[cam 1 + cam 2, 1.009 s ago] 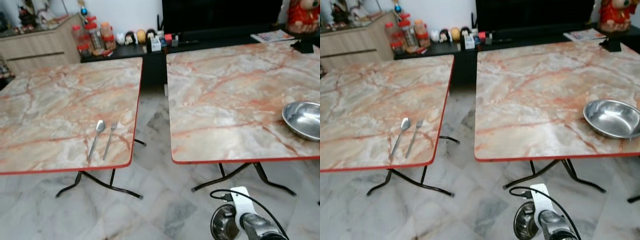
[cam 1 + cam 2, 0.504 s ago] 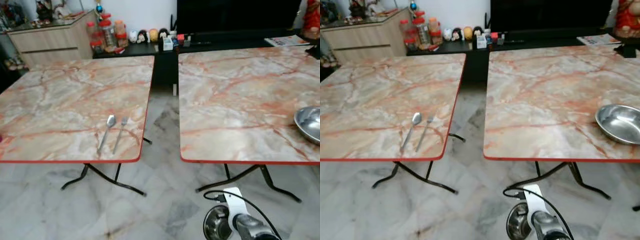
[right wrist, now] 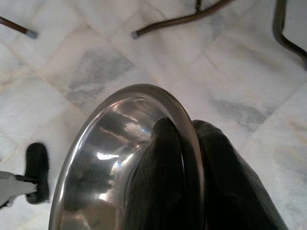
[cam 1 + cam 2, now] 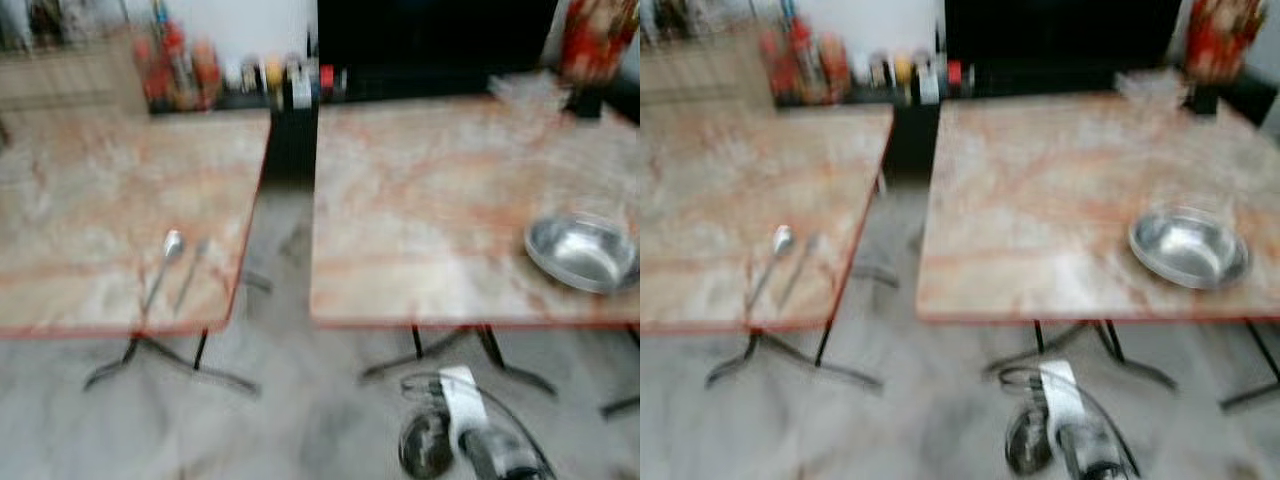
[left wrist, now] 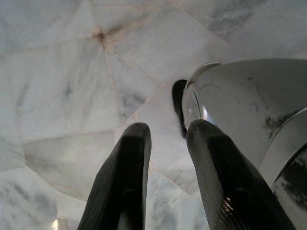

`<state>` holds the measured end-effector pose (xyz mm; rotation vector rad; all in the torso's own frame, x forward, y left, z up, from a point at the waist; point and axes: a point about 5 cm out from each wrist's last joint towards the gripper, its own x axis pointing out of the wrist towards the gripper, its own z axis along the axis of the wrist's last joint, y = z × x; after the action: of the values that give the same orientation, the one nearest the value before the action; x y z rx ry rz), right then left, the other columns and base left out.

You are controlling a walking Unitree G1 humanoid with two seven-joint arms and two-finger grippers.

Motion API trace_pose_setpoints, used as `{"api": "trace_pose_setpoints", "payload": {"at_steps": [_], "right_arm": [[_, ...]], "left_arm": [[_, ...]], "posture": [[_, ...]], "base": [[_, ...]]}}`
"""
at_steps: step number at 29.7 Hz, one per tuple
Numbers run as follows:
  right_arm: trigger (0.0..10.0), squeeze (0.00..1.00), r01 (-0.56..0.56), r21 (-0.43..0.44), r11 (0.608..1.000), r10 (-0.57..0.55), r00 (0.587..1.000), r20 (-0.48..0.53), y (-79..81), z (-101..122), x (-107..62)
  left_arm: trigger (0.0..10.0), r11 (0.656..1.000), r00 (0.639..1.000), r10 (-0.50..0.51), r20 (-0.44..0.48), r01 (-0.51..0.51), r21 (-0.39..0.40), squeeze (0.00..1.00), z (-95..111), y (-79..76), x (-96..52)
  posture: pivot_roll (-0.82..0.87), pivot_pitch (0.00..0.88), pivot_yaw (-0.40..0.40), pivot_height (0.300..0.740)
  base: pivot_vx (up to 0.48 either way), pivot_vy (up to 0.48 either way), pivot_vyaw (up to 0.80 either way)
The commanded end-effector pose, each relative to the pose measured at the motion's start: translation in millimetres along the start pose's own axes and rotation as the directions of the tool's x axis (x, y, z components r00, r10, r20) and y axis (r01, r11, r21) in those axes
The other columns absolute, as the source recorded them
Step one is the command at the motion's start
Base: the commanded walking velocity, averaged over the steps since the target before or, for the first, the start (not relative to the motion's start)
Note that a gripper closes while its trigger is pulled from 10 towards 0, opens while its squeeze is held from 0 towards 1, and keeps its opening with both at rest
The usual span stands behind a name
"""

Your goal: Setting the table

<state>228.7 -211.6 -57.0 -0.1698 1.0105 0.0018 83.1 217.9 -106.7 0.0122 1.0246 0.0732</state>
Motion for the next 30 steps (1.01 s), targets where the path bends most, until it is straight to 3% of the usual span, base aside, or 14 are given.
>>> {"api": "trace_pose_setpoints", "payload": {"at_steps": [1,17,30], "right_arm": [[10.0,0.00,0.015,0.001,1.000,-0.015,1.000,-0.002,-6.7,-0.7,-0.7],[10.0,0.00,0.018,-0.003,1.000,-0.018,1.000,-0.002,-7.2,-0.5,-0.8],[10.0,0.00,0.030,0.004,1.000,-0.030,1.000,0.002,-8.6,0.5,-0.8]], "left_arm": [[10.0,1.000,1.000,-0.004,-0.016,0.005,0.006,0.00,-3.6,-0.9,-0.9],[10.0,1.000,1.000,-0.005,-0.015,0.005,0.006,0.00,-3.4,-1.1,-0.8],[10.0,1.000,1.000,0.008,-0.011,-0.008,0.002,0.00,-2.3,-1.4,-0.3]], "posture": [[-0.08,0.000,0.066,0.736],[-0.08,0.000,0.065,0.736],[-0.08,0.000,0.063,0.736]], "base": [[0.000,-0.435,0.00],[0.000,-0.321,0.00],[0.000,0.000,0.00]]}}
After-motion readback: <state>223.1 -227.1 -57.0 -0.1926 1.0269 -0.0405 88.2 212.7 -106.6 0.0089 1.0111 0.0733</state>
